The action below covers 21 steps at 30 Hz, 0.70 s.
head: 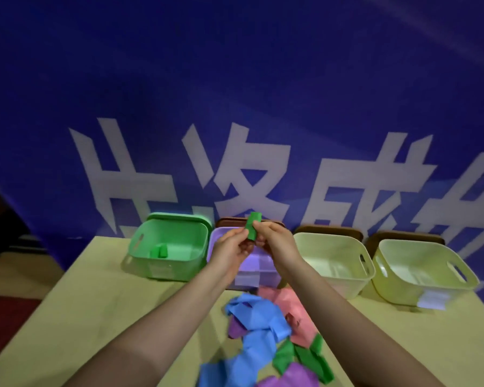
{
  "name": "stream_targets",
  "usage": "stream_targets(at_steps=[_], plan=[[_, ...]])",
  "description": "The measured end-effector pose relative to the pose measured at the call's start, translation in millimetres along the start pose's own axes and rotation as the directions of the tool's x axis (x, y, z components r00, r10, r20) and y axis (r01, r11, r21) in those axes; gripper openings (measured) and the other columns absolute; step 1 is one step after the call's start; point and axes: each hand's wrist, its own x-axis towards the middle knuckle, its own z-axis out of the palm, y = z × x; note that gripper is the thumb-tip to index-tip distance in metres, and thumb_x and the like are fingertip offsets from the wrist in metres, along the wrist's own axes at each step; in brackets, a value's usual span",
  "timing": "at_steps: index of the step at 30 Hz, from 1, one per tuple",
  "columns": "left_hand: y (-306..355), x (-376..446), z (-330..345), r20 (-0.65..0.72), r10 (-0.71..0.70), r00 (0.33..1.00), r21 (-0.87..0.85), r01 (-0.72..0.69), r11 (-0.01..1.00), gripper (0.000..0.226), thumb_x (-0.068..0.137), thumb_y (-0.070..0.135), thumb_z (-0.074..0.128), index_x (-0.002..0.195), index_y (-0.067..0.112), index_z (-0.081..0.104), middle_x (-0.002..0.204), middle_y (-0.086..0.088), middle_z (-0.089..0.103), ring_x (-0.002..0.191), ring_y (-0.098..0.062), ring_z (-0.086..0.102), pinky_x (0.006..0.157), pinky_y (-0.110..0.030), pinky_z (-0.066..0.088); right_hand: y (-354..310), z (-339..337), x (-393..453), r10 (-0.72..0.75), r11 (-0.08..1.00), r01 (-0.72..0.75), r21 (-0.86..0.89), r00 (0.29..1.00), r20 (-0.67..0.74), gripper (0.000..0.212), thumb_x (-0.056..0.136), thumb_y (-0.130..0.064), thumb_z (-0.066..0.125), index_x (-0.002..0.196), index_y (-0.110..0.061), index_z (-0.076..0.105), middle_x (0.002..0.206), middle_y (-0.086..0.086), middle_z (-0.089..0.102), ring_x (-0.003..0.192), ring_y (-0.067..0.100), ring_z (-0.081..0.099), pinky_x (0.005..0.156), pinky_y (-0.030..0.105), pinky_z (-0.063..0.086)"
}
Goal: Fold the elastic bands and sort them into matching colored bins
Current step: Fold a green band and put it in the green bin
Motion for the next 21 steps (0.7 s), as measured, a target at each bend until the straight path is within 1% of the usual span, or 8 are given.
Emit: stream_targets(at_steps=[5,8,11,13,15,16,19,21], plan=[[41,10,-68,-0.014,-0.088,0.996,0.02,0.088,0.996,0.014,0.093,-0.001,0.051,0.095,0.01,0.062,0.068,-0.001,0.07,0.055,-0.008,0.064,0.054,-0.014,0.05,14,64,23,0.06,0.991,-0.053,-0.127,0.997,0.054,0.022,0.094,-0.011,0.057,0.072,-0.015,0.058,0.064,-0.002,0.055,0.065,0.011,0.051,0.063,0.021,0.045],[58,25,-114,-0.07,-0.142,0.987,0.127,0.15,0.98,0.016,0.093,0.007,0.054,0.108,0.009,0.059,0.086,-0.005,0.066,0.061,-0.013,0.063,0.055,-0.017,0.05,36,100,40,0.093,0.97,-0.08,-0.231,0.995,0.046,0.013,0.095,-0.011,0.055,0.083,-0.012,0.061,0.072,0.001,0.057,0.066,0.01,0.053,0.058,0.019,0.046],[73,49,-162,-0.15,-0.122,0.981,0.286,0.161,0.945,0.022,0.092,0.016,0.061,0.113,0.009,0.06,0.099,-0.007,0.066,0.073,-0.018,0.061,0.065,-0.022,0.05,60,130,64,0.103,0.951,-0.103,-0.293,0.995,-0.015,0.024,0.095,-0.009,0.055,0.071,-0.011,0.055,0.064,0.002,0.047,0.06,0.011,0.046,0.049,0.013,0.046],[81,72,-198,-0.249,-0.053,0.967,0.398,0.152,0.905,0.022,0.092,0.018,0.062,0.112,0.01,0.061,0.104,-0.008,0.066,0.078,-0.018,0.061,0.068,-0.024,0.049,80,145,85,0.115,0.916,-0.131,-0.378,0.991,-0.062,0.032,0.096,-0.011,0.054,0.064,-0.01,0.052,0.061,0.003,0.044,0.059,0.013,0.046,0.054,0.017,0.051],[88,97,-238,-0.362,0.068,0.93,0.537,0.148,0.83,0.017,0.093,0.018,0.058,0.108,0.012,0.065,0.108,-0.009,0.066,0.086,-0.021,0.061,0.076,-0.031,0.05,100,158,108,0.126,0.829,-0.151,-0.539,0.989,-0.083,0.033,0.096,-0.017,0.054,0.066,-0.004,0.056,0.063,0.008,0.05,0.065,0.025,0.054,0.069,0.034,0.055],[92,111,-257,-0.401,0.134,0.906,0.62,0.161,0.768,0.017,0.094,0.02,0.055,0.105,0.013,0.067,0.111,-0.009,0.067,0.092,-0.024,0.062,0.082,-0.033,0.049,110,164,120,0.131,0.779,-0.155,-0.608,0.988,-0.084,0.036,0.097,-0.02,0.053,0.065,-0.003,0.055,0.065,0.01,0.052,0.069,0.031,0.055,0.07,0.036,0.05],[95,146,-306,-0.456,0.235,0.858,0.794,0.274,0.542,0.026,0.095,0.022,0.048,0.111,0.016,0.067,0.12,-0.01,0.065,0.106,-0.031,0.059,0.086,-0.034,0.045,136,183,153,0.195,0.621,-0.156,-0.768,0.98,-0.042,0.045,0.098,-0.024,0.051,0.056,-0.014,0.04,0.062,0.008,0.047,0.07,0.024,0.046,0.061,0.028,0.03],[91,167,-329,-0.474,0.23,0.85,0.817,0.327,0.475,0.032,0.096,0.023,0.047,0.123,0.013,0.061,0.125,-0.015,0.061,0.113,-0.035,0.056,0.09,-0.036,0.044,156,196,176,0.299,0.541,-0.197,-0.818,0.954,-0.032,0.045,0.098,-0.026,0.052,0.055,-0.015,0.042,0.057,0.003,0.044,0.067,0.022,0.046,0.059,0.027,0.031]])
